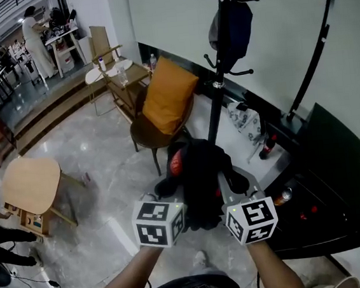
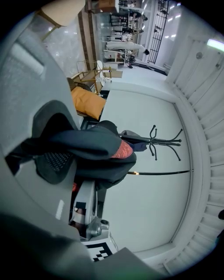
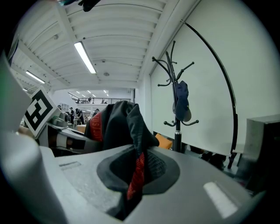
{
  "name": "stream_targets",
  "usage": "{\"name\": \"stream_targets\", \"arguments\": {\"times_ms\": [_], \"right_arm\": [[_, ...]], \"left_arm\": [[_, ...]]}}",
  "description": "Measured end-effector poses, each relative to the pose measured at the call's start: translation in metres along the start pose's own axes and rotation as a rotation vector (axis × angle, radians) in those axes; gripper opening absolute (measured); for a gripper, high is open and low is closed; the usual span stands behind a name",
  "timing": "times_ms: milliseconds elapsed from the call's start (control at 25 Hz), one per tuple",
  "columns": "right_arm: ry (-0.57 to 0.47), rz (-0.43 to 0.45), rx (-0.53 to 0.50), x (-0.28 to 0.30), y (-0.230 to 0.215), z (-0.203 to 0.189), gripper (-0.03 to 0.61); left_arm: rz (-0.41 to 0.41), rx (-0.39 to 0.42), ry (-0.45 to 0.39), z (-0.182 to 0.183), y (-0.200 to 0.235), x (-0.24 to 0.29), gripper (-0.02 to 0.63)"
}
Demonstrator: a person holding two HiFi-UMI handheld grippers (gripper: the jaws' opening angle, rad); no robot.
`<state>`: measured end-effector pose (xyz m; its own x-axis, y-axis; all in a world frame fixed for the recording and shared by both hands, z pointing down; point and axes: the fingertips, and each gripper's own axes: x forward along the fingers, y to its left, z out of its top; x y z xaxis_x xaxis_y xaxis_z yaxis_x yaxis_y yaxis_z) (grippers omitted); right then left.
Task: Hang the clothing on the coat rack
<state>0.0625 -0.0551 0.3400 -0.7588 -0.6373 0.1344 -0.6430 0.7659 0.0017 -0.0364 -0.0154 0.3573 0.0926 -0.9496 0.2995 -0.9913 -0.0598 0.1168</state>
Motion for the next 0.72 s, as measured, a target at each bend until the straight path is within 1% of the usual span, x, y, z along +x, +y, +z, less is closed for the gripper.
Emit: {"name": "stream_targets", "arguments": {"times_ms": [320, 480, 720], "right_arm": [[-0.017, -0.011, -0.003, 0.020, -0.057, 0.009, 0.021], [-0.023, -0.005, 0.001, 0.024, -0.070, 0.015, 0.021], [-0.026, 0.022, -0.047, 0.029, -0.084, 0.026, 0.021]], "left_arm": [[-0.016, 0.020, 0.008, 0.020, -0.017, 0.052, 0.034], [-0.018, 0.005, 0.010, 0.030, -0.023, 0.068, 0.035], [-0.018, 0.009, 0.009, 0.041, -0.024, 0.078, 0.034]]}}
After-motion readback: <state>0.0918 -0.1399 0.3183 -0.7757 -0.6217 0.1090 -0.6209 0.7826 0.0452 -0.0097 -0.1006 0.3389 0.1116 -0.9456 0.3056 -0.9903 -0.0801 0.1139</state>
